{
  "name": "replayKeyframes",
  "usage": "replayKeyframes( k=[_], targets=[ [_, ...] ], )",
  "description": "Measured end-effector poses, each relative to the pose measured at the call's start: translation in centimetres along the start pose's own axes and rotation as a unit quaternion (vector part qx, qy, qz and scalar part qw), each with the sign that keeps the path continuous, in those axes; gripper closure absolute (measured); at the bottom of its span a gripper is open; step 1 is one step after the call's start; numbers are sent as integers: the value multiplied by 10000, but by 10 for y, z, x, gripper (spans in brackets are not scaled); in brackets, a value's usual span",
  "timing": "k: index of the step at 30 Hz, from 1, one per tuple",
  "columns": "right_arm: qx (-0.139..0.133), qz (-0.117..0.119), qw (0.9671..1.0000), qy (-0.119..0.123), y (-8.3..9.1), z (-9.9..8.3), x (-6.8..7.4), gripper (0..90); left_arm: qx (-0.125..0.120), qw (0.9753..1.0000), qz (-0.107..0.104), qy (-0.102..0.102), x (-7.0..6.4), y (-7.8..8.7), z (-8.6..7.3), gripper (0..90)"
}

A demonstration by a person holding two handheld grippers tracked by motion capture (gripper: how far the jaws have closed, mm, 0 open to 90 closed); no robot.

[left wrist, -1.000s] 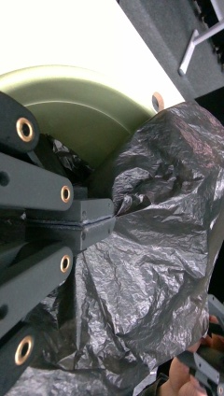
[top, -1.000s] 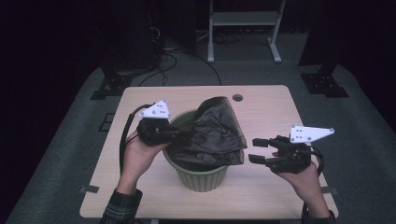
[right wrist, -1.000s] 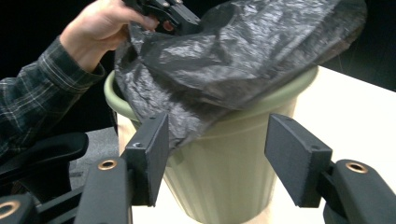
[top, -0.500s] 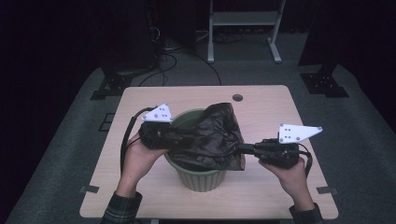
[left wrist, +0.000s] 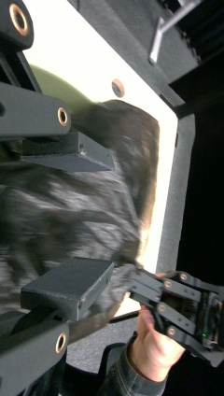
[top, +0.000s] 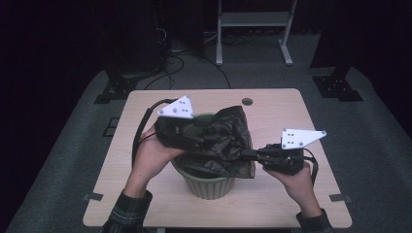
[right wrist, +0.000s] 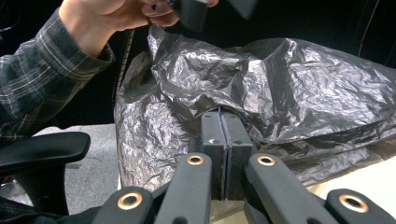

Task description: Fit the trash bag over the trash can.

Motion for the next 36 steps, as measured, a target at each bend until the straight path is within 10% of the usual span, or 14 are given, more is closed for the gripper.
replayKeyframes(
  k=[9, 14, 26, 36],
  targets=[
    [-8, 6, 10000, 11, 2, 1, 0, 896, 160, 9986, -479, -160, -2, -39, 12, 489],
    [-112, 15, 9999, 49, 5, 4, 1, 896, 364, 9970, -668, -140, -7, -48, 3, 825],
    [-393, -192, 9988, -211, 17, 13, -11, 665, -357, 9986, -238, 311, 1, -3, -20, 900],
    [-267, -304, 9977, -536, -8, 24, -30, 540, -517, 9977, -203, 400, 3, 4, -27, 900]
  ],
)
Point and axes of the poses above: each handheld gripper's, and its own axes: y roughly backward along the jaws, z roughly out of its top, x roughly to its left, the point moved 8 cm from there along -y, roughly forward along the jaws, and after that the axes turned 13 degrees about -y, right-handed, at the moved point
